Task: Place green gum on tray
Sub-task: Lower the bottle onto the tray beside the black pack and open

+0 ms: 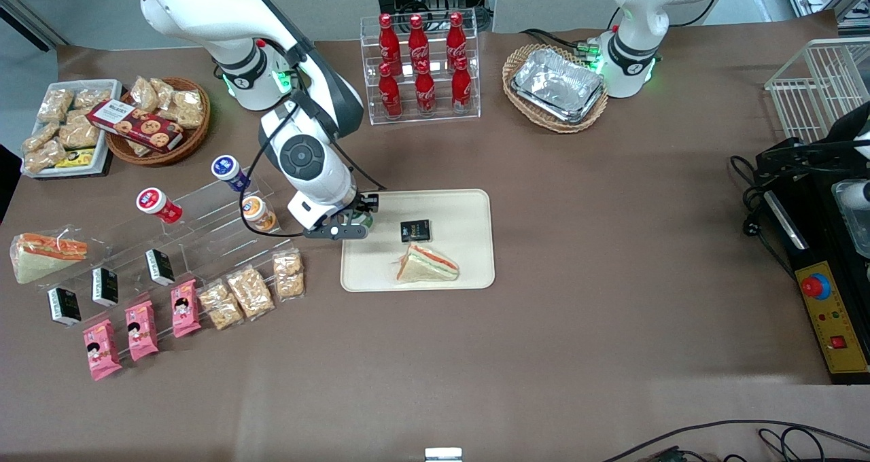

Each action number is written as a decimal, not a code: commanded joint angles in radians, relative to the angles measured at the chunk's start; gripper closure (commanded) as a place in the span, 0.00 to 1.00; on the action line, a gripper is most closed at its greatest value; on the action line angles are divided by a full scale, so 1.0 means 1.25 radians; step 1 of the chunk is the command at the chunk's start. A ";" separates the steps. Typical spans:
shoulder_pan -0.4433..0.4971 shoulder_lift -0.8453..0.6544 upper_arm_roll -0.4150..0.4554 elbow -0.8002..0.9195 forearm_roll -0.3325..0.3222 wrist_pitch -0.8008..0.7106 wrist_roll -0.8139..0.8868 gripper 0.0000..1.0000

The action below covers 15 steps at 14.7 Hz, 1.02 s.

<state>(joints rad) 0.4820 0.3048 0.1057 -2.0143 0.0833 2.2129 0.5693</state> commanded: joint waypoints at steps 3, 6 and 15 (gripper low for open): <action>0.025 0.043 -0.004 -0.026 -0.081 0.091 0.084 0.50; 0.028 0.064 -0.005 -0.024 -0.083 0.112 0.088 0.50; -0.010 0.058 -0.009 0.001 -0.080 0.096 0.073 0.00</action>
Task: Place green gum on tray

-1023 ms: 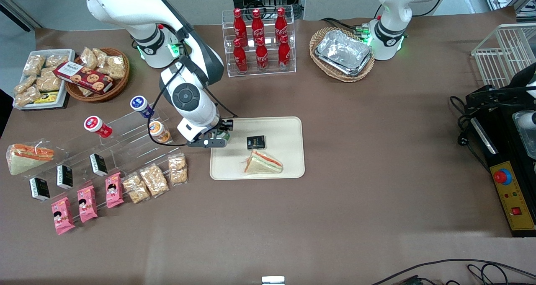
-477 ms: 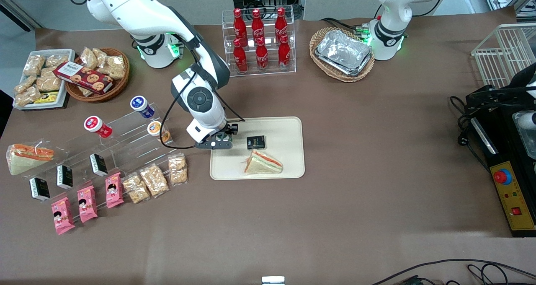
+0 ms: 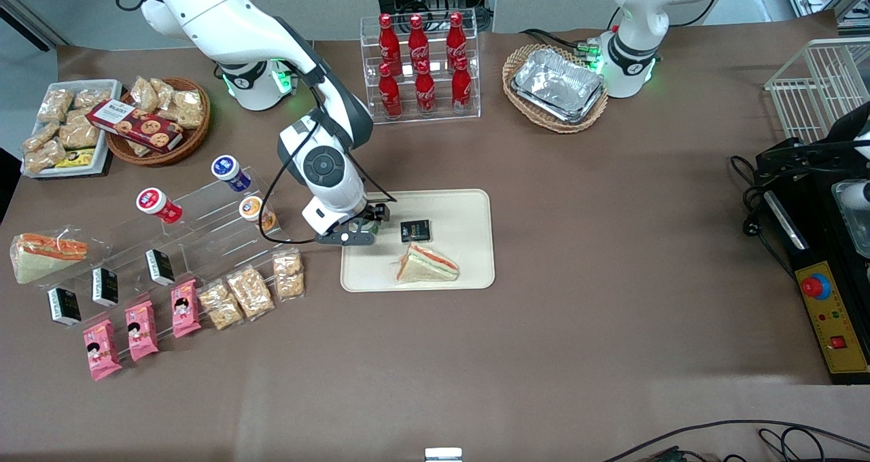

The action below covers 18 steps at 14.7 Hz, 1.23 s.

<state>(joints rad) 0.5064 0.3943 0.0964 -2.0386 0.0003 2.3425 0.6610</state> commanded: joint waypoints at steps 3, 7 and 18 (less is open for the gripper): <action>-0.104 -0.054 0.000 0.104 0.000 -0.161 -0.106 0.00; -0.224 -0.135 -0.001 0.218 0.078 -0.397 -0.251 0.00; -0.368 -0.280 -0.129 0.329 0.068 -0.617 -0.429 0.00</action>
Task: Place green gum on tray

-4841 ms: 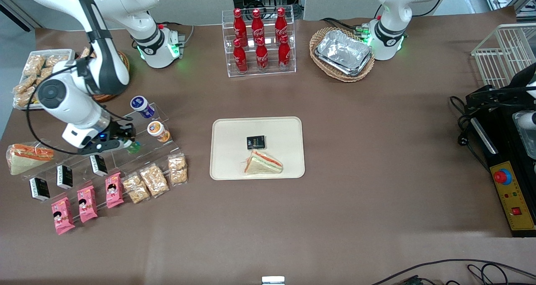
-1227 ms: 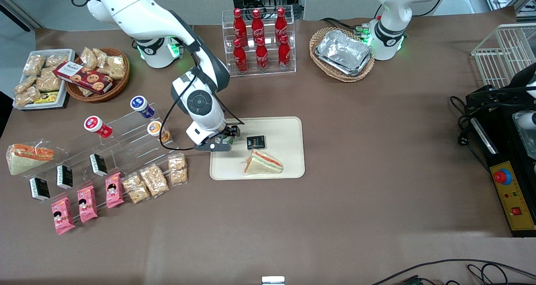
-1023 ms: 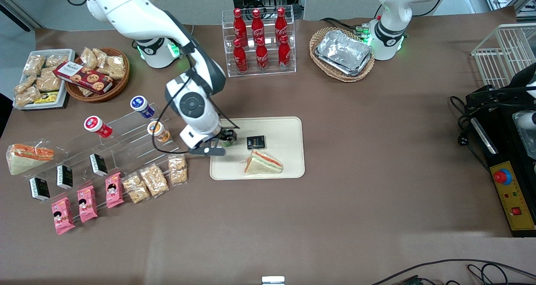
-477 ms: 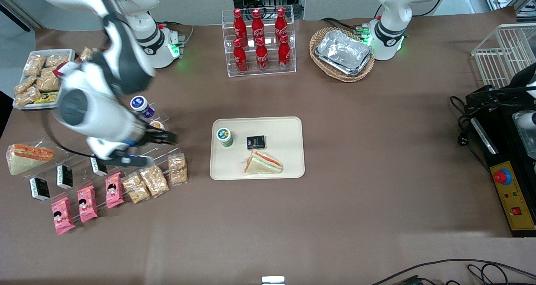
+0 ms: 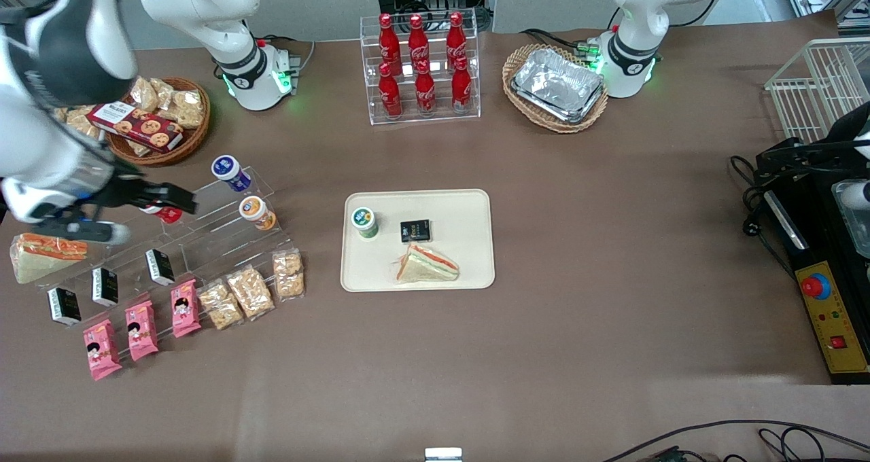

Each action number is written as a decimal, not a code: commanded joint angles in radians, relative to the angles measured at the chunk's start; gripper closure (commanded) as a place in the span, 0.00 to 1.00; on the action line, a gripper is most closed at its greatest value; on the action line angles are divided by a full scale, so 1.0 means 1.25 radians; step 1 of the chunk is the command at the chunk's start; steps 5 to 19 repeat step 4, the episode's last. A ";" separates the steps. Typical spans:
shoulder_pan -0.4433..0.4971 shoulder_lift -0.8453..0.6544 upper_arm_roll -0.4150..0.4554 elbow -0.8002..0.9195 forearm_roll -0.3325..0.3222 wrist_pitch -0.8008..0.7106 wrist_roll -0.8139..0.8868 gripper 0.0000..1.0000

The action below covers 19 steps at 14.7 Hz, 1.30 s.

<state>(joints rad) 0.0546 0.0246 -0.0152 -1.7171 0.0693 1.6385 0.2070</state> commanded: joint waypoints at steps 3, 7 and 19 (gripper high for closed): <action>-0.007 0.015 -0.055 0.106 0.012 -0.097 -0.091 0.00; -0.002 0.013 -0.054 0.102 0.013 -0.110 -0.094 0.00; -0.002 0.013 -0.054 0.102 0.013 -0.110 -0.094 0.00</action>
